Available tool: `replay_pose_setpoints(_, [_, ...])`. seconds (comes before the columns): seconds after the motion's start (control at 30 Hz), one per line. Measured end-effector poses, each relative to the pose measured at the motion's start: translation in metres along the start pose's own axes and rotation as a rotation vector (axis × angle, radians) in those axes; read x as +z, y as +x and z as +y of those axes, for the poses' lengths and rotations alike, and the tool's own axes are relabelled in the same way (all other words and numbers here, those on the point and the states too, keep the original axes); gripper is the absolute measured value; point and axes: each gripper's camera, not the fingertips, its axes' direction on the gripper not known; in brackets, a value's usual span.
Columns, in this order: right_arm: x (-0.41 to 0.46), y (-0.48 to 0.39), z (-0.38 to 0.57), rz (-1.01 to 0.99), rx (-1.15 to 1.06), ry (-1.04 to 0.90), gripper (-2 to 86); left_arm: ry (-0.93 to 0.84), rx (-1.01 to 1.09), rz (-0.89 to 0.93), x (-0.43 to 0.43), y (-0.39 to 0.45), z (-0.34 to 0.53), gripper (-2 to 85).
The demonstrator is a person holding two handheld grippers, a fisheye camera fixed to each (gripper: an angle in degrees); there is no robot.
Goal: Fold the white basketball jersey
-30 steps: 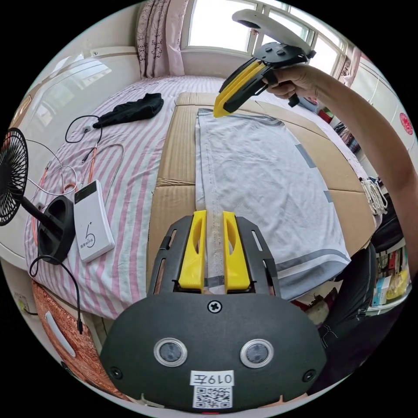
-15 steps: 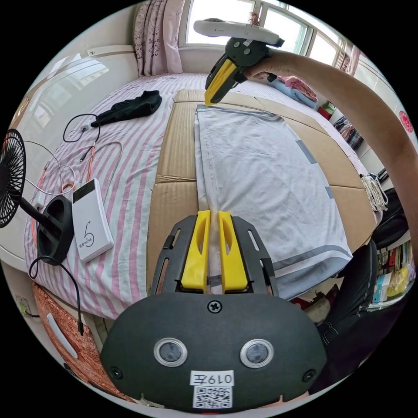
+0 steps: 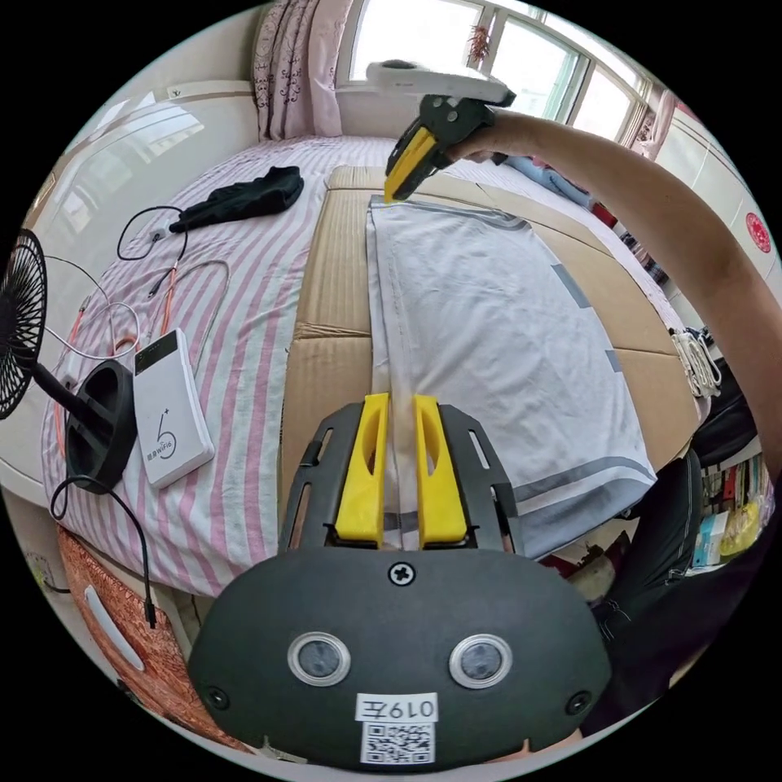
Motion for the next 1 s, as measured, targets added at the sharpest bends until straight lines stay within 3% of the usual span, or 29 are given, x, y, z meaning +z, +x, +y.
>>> replay_pose_setpoints(0.17, [-0.022, 0.081, 0.219, -0.167, 0.649, 0.114, 8.1, 0.133, -0.094, -0.041, -0.034, 0.005, 0.018, 7.8])
replay_pose_setpoints(0.27, [-0.021, 0.104, 0.358, -0.294, 1.069, 0.205, 8.8, 0.271, 0.109, 0.208, -0.054, 0.057, 0.014, 8.0])
replay_pose_setpoints(0.37, [-0.003, 0.11, 0.442, -0.466, 1.297, 0.265, 9.9, 0.254, 0.388, 0.417, -0.049, 0.145, -0.001, 9.7])
replay_pose_setpoints(0.47, [0.007, 0.117, 0.475, -0.487, 1.375, 0.284, 9.7, 0.131, 0.637, 0.504, -0.032, 0.238, 0.0, 11.1])
replay_pose_setpoints(0.53, [0.015, 0.125, 0.483, -0.533, 1.369, 0.279, 10.1, 0.063, 0.745, 0.448, -0.023, 0.286, 0.011, 11.6])
replay_pose_setpoints(0.7, [0.02, 0.142, 0.493, -0.506, 1.295, 0.226, 10.3, -0.051, 0.972, 0.088, -0.001, 0.395, 0.055, 12.2])
replay_pose_setpoints(0.87, [0.014, 0.152, 0.52, -0.498, 1.26, 0.254, 9.7, -0.057, 1.032, 0.015, 0.0, 0.436, 0.078, 12.1])
replay_pose_setpoints(1.0, [0.005, 0.15, 0.541, -0.479, 1.197, 0.264, 7.1, -0.06, 1.025, 0.056, -0.004, 0.452, 0.084, 11.8])
